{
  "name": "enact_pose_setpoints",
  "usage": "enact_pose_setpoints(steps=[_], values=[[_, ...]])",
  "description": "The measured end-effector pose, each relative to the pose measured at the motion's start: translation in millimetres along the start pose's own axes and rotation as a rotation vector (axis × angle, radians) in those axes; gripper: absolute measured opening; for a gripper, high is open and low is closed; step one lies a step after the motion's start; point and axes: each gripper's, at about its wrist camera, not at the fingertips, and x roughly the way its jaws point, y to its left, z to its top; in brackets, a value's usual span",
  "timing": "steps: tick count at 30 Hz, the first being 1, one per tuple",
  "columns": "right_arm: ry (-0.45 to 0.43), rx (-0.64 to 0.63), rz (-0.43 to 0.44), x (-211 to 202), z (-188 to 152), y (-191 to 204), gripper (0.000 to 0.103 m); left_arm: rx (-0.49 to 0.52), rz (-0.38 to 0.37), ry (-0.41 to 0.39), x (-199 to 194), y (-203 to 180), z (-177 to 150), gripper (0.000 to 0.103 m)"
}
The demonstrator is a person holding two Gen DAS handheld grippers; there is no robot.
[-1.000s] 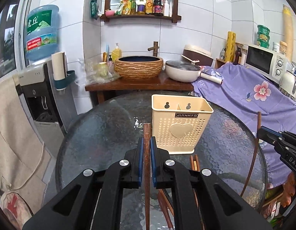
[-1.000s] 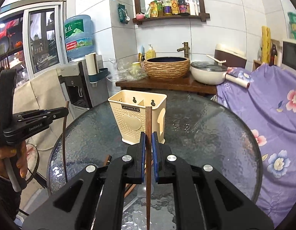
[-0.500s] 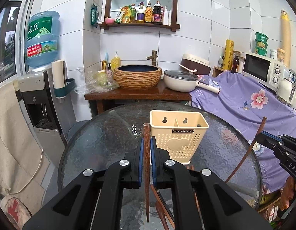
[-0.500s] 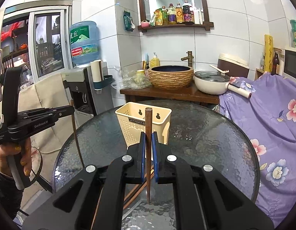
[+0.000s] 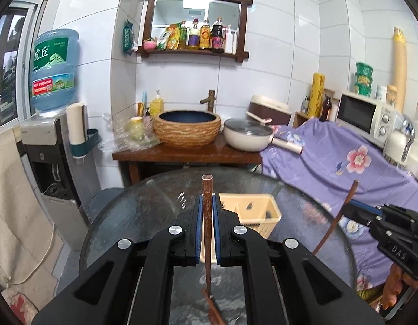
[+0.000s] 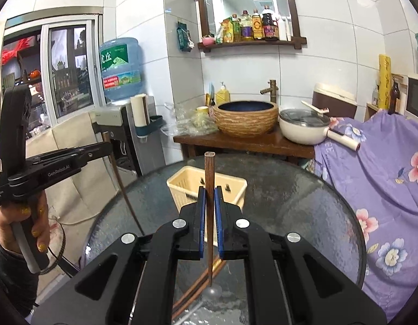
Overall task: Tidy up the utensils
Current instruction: 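Lift the chopstick with the right tool while the left tool grasps another chopstick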
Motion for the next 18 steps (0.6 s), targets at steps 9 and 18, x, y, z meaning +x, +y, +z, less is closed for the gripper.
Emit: enact_pose_setpoints(steps=[9,18], values=[[-0.115,-0.017,-0.020,-8,88,9,0.007,-0.076,-0.025,-0.094,0,-7,79,0.007],[-0.170,-0.004,-0.109,32,122,4,0.007,-0.134,0.055,-0.160,42,-13,111,0.007]])
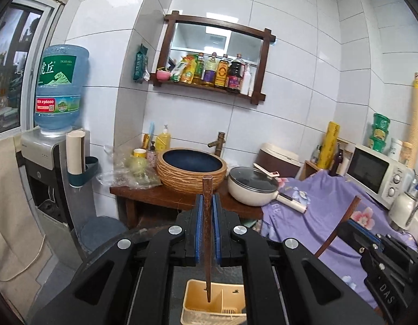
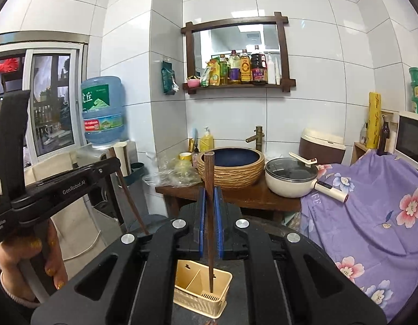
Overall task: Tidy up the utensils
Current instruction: 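Lift the chopstick with the right tool while the left tool grasps another chopstick, then lower both chopsticks into the cream holder and open both tools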
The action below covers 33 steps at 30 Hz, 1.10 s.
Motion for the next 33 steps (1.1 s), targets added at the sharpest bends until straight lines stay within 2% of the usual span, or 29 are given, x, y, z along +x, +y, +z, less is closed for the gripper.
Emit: enact_pose_setpoints(steps=[7,14,24,33], values=[[0.077,0.039,-0.028,48,-46,-8,0.007,-0.007,0.050,0.077,45,5,-41,0.007],[0.136,0.050,-0.040,72,-83,-12,0.007,0.008,0.063,0.153,71,13,-78,0.007],[0.169,0.068,-0.048,83,-99,-17,0.007,0.036,0.063,0.215,90,7,-102,0.007],[0.190,0.076,-0.053,89,-104,-20,0.007,0.039,0.069,0.231,98,8,-108,0.007]])
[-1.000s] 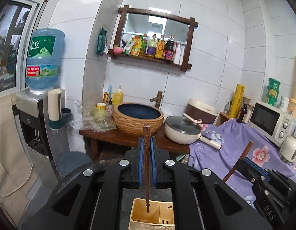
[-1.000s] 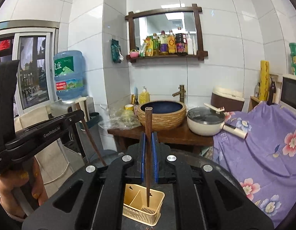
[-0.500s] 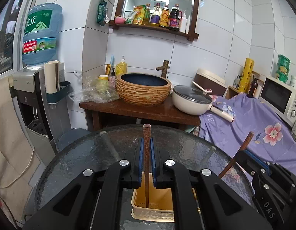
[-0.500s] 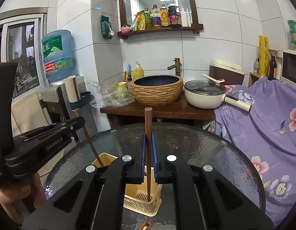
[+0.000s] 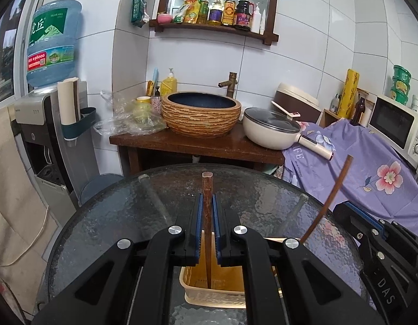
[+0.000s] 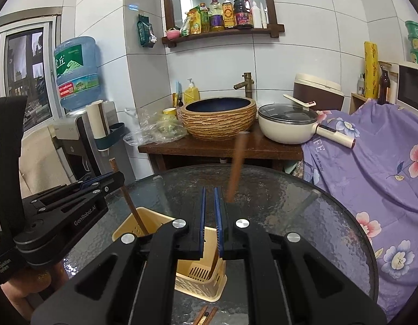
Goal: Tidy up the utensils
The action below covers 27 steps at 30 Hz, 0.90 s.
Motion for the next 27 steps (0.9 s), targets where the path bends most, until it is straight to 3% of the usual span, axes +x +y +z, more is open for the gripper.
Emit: enact_pose_setpoints(steps=[2,3,4,5,6,7,9,12,14,18,27], values=[[-0.001,-0.001,0.001,1,-1,0,0.008,0.000,0.003,0.004,1,0,0,0.014],[-0.007,-0.005,0.001,0,-1,0,0.008,0.004,0.003,0.000,0,0,0,0.025],[-0.010,-0.013,-0.001,-1,-2,0,0.008,0.005,0.003,-0.005,0,0,0,0.042],[-0.011,-0.020,-0.002,-2,-2,1,0.008,0.005,0.002,-0.023,-4,1,0,0.052],[-0.011,-0.029,-0.004,-2,-3,2,0.013,0.005,0.003,-0.040,-7,1,1,0.062],[-0.010,-0.036,-0.007,-3,-3,3,0.019,0.003,0.004,-0.064,-12,2,1,0.065],[-0.027,-0.028,-0.008,-8,-5,2,0.063,0.004,-0.001,-0.086,-19,2,2,0.072],[-0.071,-0.020,-0.027,-22,-9,-1,0.067,0.013,-0.011,-0.111,-35,5,2,0.085],[-0.055,-0.017,-0.041,-29,-14,-4,0.067,0.021,0.032,-0.133,-45,10,-1,0.096],[0.001,0.011,-0.049,-43,-35,-15,0.069,0.008,0.072,-0.123,-60,29,-22,0.097],[0.198,-0.018,-0.043,-53,-128,-9,0.069,0.079,0.070,0.090,-59,50,-110,0.097]])
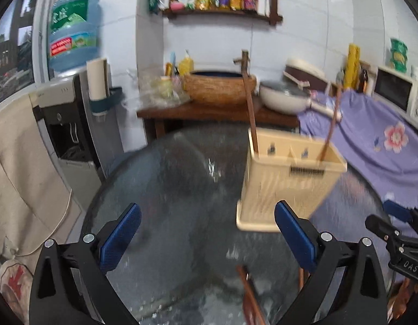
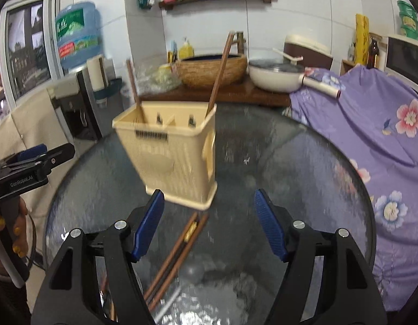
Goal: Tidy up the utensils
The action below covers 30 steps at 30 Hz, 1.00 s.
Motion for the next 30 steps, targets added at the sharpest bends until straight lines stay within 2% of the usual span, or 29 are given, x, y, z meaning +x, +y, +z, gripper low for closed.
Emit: enact_pose_setpoints(steps=[3,6,12,19,24,30], values=[[0.052,-0.019,-0.032,7,-27,6,0.069,0.068,0.001,0.070,5,-7,-32,0.096],[0.113,-0.008,-0.043,13,-52,7,0.068,0.125,0.008,0.129,10,-14,-59,0.086],[0.198,0.022,-0.051,25,-83,10,0.064,0.137,-0.012,0.214,11,-21,-100,0.066],[0.241,0.017,-0.041,36,-98,21,0.060,0.150,-0.046,0.269,11,-28,-124,0.055],[0.265,-0.003,-0.062,44,-100,30,0.052,0.148,-0.060,0.283,13,-30,-132,0.052],[0.280,-0.003,-0.075,49,-100,31,0.051,0.150,-0.074,0.291,10,-34,-134,0.051]])
